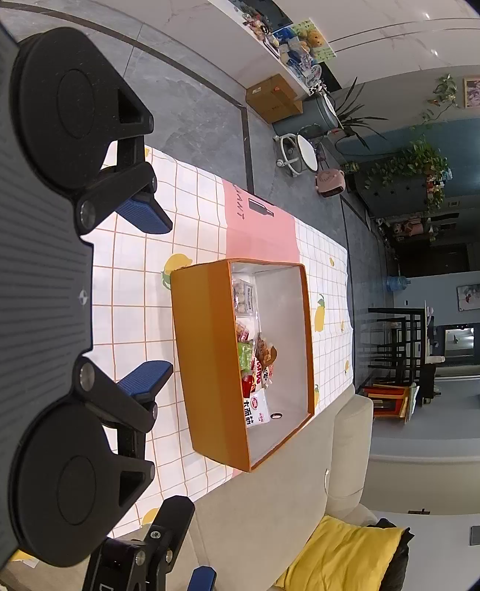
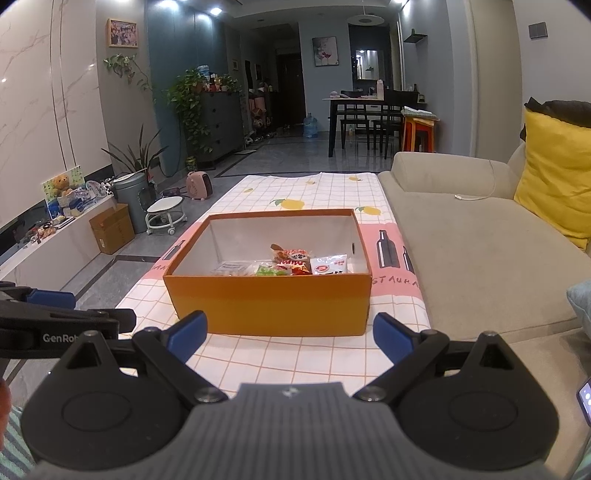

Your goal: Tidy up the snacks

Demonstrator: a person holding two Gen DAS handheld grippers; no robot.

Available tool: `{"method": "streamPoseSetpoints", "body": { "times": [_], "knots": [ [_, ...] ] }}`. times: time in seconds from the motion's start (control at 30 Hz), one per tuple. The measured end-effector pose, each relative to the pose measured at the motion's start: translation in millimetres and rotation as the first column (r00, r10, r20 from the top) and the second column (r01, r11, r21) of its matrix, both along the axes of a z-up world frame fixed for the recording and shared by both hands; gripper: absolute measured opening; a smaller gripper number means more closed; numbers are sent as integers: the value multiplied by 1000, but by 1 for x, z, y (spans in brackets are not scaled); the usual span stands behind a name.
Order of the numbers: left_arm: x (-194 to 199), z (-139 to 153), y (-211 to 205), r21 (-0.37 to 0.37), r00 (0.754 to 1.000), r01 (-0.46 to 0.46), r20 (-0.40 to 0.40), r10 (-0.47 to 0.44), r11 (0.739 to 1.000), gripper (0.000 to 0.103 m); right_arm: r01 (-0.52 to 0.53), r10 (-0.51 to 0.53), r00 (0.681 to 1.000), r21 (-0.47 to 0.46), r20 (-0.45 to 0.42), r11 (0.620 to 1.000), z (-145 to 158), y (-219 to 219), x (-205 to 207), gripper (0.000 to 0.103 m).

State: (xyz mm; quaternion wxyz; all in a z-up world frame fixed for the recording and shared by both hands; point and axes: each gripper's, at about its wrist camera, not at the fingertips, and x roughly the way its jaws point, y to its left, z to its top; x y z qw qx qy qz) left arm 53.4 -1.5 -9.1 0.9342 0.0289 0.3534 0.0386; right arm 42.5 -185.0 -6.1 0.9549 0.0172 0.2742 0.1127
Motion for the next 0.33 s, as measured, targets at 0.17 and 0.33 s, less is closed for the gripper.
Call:
{"method": "streamPoseSetpoints", "body": {
  "times": [0.17, 0.33],
  "knots": [
    [0, 0, 2, -13, 1000, 3, 2, -3, 1000, 90, -1, 1, 1000, 1, -7, 1000, -1, 0, 1, 94],
    [-2, -1, 0, -7, 1000, 18, 15, -18, 1000, 90, -3, 3, 1000, 1, -14, 1000, -3, 0, 2, 94]
  ]
}}
